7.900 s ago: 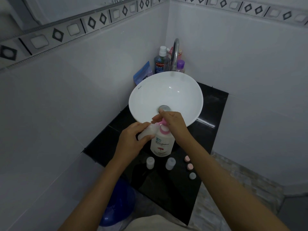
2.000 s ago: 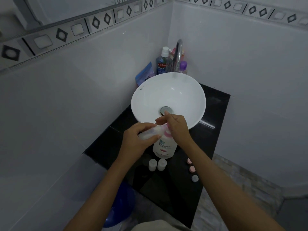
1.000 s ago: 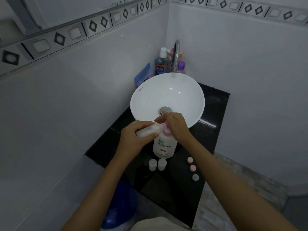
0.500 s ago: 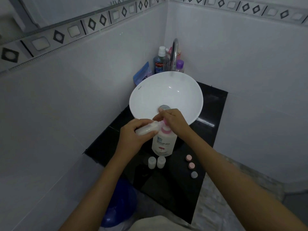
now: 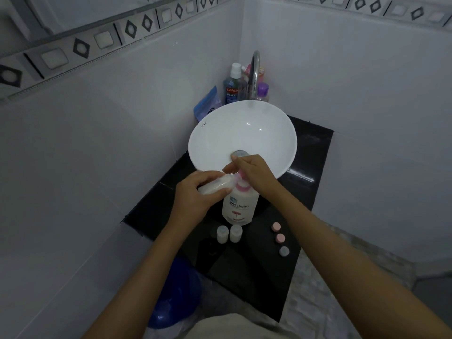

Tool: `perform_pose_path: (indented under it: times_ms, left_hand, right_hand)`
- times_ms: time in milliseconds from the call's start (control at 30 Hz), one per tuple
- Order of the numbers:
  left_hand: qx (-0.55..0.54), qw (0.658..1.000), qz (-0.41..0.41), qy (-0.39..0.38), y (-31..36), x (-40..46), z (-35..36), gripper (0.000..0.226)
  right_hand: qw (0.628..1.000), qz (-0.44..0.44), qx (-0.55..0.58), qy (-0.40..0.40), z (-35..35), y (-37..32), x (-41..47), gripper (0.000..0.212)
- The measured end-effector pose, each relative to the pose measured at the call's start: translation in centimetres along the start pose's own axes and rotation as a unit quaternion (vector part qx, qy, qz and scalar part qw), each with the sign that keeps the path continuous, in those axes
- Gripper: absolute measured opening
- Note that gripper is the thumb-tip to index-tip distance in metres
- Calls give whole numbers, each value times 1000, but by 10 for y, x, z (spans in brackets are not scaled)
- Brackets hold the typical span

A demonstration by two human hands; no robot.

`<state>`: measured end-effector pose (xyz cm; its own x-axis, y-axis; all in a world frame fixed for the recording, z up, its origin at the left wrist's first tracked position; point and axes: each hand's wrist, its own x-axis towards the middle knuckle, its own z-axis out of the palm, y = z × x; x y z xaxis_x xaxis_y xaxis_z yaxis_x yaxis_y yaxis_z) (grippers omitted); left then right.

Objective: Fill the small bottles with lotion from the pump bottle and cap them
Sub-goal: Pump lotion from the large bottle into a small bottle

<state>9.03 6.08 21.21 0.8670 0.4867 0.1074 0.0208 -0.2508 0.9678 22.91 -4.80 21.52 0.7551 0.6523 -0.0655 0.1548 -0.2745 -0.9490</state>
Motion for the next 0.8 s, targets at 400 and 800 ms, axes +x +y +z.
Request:
perform_pose_path:
  times_ms: [400, 800]
  left_hand:
    - [-4, 1000, -27, -8, -11, -2, 3, 35]
    - [-5, 1000, -2, -4, -4, 3, 2, 32]
  right_hand:
    - [999, 18, -10, 26, 11, 18, -3, 46]
    - [999, 2, -15, 37, 7, 10, 1, 44]
